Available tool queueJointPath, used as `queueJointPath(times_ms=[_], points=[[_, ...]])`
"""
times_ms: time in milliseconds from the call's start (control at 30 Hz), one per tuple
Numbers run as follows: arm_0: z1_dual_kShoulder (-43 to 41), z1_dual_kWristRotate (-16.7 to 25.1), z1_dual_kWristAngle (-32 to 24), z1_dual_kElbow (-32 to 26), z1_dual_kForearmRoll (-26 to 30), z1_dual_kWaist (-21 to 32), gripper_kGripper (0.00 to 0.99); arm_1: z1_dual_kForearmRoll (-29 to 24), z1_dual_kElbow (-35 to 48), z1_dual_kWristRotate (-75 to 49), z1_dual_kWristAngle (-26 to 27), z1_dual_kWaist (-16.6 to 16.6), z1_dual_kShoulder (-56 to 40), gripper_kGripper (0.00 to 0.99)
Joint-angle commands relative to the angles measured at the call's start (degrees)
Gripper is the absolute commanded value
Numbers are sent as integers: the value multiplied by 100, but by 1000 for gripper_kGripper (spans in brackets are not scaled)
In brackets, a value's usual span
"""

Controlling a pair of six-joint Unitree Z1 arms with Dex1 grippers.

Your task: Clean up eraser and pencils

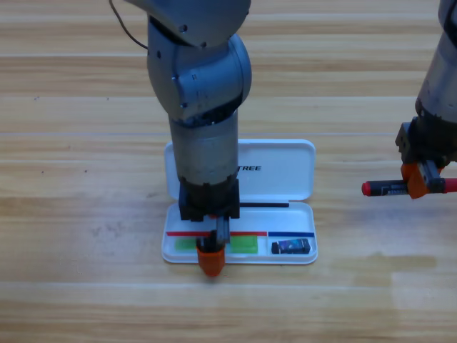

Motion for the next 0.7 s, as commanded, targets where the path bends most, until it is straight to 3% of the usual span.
queueJointPath(times_ms=[33, 233, 400, 533, 700], points=[[108, -82, 46, 175, 42, -96, 990, 456, 24, 290, 258, 487, -325, 0], [-1087, -29, 169, 105, 657, -52, 990, 596, -433, 738, 407, 1041, -96, 0], [-2335, 182, 142, 281, 1062, 704, 990, 702, -1048, 1037, 460, 1428, 387, 0], [-2634, 366, 46, 685, 1053, 1196, 990, 755, -1637, 1239, 460, 1639, 941, 0], [-2695, 401, -7, 1010, 1018, 1275, 990, 755, -2349, 1380, 451, 1797, 1600, 0]])
